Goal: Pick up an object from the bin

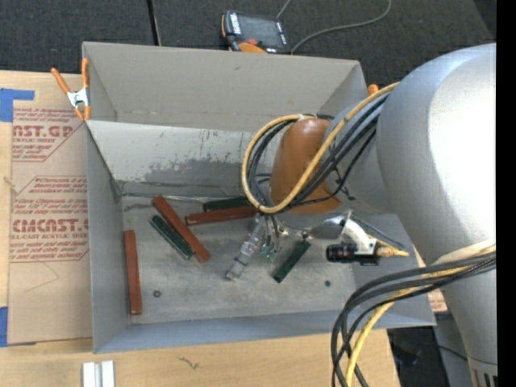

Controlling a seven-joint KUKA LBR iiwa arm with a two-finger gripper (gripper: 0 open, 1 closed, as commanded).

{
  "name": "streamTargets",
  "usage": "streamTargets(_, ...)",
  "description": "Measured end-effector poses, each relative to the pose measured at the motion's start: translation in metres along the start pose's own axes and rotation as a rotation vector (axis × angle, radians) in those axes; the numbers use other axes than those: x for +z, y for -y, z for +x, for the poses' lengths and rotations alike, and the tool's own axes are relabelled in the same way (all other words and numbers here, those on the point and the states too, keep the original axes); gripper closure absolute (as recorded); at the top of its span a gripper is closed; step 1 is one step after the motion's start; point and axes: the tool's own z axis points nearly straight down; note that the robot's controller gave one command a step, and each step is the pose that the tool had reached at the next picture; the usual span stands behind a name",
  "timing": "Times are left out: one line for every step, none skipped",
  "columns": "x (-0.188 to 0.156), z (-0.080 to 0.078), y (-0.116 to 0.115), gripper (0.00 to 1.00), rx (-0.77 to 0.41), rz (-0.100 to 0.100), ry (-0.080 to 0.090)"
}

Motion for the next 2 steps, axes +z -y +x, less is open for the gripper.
streamTargets(-0.004, -0.001, -0.001, 1.0, -0.001, -0.004, 0.004)
streamTargets(-0.038, -0.044, 0.046, 1.0, -0.032, -0.003, 0.01)
